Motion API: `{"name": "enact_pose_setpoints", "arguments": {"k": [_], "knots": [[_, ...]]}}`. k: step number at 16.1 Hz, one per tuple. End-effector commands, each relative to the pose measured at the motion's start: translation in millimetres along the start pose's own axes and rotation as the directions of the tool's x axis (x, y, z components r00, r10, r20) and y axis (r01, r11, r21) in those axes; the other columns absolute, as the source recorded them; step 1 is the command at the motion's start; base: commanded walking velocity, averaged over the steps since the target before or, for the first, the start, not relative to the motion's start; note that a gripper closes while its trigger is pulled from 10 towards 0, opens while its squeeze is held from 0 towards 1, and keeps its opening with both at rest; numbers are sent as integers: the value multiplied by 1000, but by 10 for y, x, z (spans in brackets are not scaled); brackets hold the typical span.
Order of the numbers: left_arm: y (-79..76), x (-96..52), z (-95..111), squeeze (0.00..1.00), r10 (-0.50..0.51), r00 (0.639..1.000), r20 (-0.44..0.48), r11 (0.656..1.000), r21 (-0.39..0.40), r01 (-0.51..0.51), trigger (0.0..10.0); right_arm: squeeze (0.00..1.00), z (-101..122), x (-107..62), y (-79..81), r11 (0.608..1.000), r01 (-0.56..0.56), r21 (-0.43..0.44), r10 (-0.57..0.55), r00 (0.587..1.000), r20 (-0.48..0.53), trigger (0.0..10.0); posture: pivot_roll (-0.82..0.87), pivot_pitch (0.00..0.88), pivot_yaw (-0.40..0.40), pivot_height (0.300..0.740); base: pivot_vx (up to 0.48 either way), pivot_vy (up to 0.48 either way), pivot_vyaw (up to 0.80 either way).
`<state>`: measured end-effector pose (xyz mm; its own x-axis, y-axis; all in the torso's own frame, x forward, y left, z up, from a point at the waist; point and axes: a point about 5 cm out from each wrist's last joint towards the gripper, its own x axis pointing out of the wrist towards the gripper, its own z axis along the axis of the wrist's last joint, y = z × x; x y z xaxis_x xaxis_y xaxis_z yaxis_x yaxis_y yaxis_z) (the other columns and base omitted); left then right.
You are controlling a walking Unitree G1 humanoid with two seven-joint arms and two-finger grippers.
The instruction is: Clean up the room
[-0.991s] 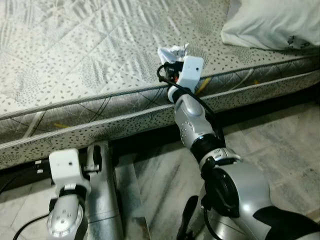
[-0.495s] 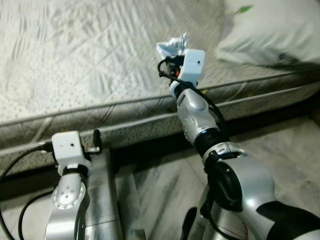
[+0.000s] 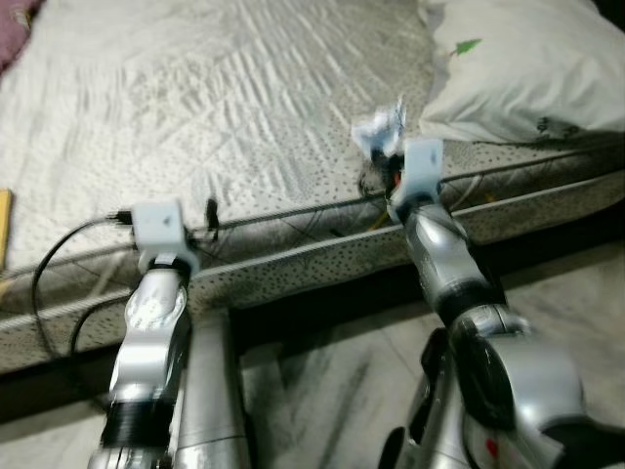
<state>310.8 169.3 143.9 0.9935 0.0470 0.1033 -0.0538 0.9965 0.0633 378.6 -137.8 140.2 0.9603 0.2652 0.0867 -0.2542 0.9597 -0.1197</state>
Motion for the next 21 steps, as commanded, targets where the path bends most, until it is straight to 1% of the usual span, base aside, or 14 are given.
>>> {"name": "enact_pose_setpoints", "arguments": {"k": [1, 2, 4, 5, 7, 8, 9, 10, 11, 12, 14, 16, 18, 21], "knots": [[-35, 20, -1, 0, -25, 1000, 19, 1000, 11, 25, 10000, 0, -38, -76, -34, 999, -9, -35, 9, 1000, 5, 0, 51, 0, 55, 402, 0, 0, 0], [-77, 21, 30, 0, -39, 998, 43, 999, 12, 39, 10000, 0, -119, -187, -62, 1000, 12, -22, -12, 1000, -1, 0, 43, 0, 58, 402, 0, 0, 0], [-105, -10, 62, 0, -40, 997, 73, 999, 2, 40, 10000, 0, -218, -456, -128, 988, 146, 54, -147, 989, 5, 0, 32, 0, 47, 402, 0, 0, 0], [-103, -20, 60, 0, -38, 996, 75, 999, 3, 38, 10000, 0, -229, -492, -135, 984, 165, 62, -165, 986, 4, 0, 32, 0, 45, 402, 0, 0, 0], [-83, -65, 6, 0, -30, 997, 68, 1000, -6, 31, 10000, 0, -217, -660, -187, 962, 261, 74, -265, 964, 40, 0, 19, 0, 46, 402, 0, 0, 0], [-59, -149, -82, 0, -24, 999, 48, 1000, 12, 23, 10000, 0, -171, -770, -204, 941, 331, 75, -335, 940, 64, 0, 4, 0, 61, 402, 0, 0, 0], [-39, -214, -115, 0, -17, 999, 41, 1000, 18, 17, 10000, 0, -123, -821, -126, 951, 304, 64, -308, 948, 82, 0, 7, 0, 67, 402, 0, 0, 0], [-28, -262, -139, 0, -18, 999, 30, 1000, 20, 17, 10000, 0, -95, -847, -61, 959, 278, 52, -281, 956, 87, 627, 9, 0, 66, 402, 0, 0, 0], [-6, -339, -171, 0, -20, 1000, 16, 1000, 23, 19, 10000, 0, -64, -866, 30, 968, 245, 53, -249, 964, 89, 2471, 13, 0, 57, 402, 0, 0, 0], [14, -415, -213, 0, -21, 1000, -1, 999, 27, 21, 10000, 0, -32, -875, 109, 975, 214, 63, -219, 972, 82, 10000, 15, 0, 53, 402, 0, 0, 0], [17, -497, -287, 0, -18, 999, -33, 1000, 15, 19, 10000, 0, -25, -875, 194, 979, 187, 75, -192, 979, 62, 10000, 10, 0, 49, 402, 0, 0, 0], [-38, -480, -316, 0, -37, 998, -41, 999, 13, 37, 10000, 0, -30, -931, 214, 977, 194, 86, -199, 979, 42, 10000, 8, 0, 47, 402, 0, 0, 0], [-81, -456, -267, 0, -46, 998, -36, 999, 1, 46, 10000, 0, 37, -952, 261, 978, 182, 104, -187, 981, 40, 10000, 5, 0, 55, 402, 0, 0, 0], [-111, -488, -288, 0, -76, 996, -57, 997, -15, 75, 10000, 0, 19, -993, 310, 968, 196, 159, -200, 980, 8, 10000, 1, 0, 63, 402, 0, 0, 0]]}}
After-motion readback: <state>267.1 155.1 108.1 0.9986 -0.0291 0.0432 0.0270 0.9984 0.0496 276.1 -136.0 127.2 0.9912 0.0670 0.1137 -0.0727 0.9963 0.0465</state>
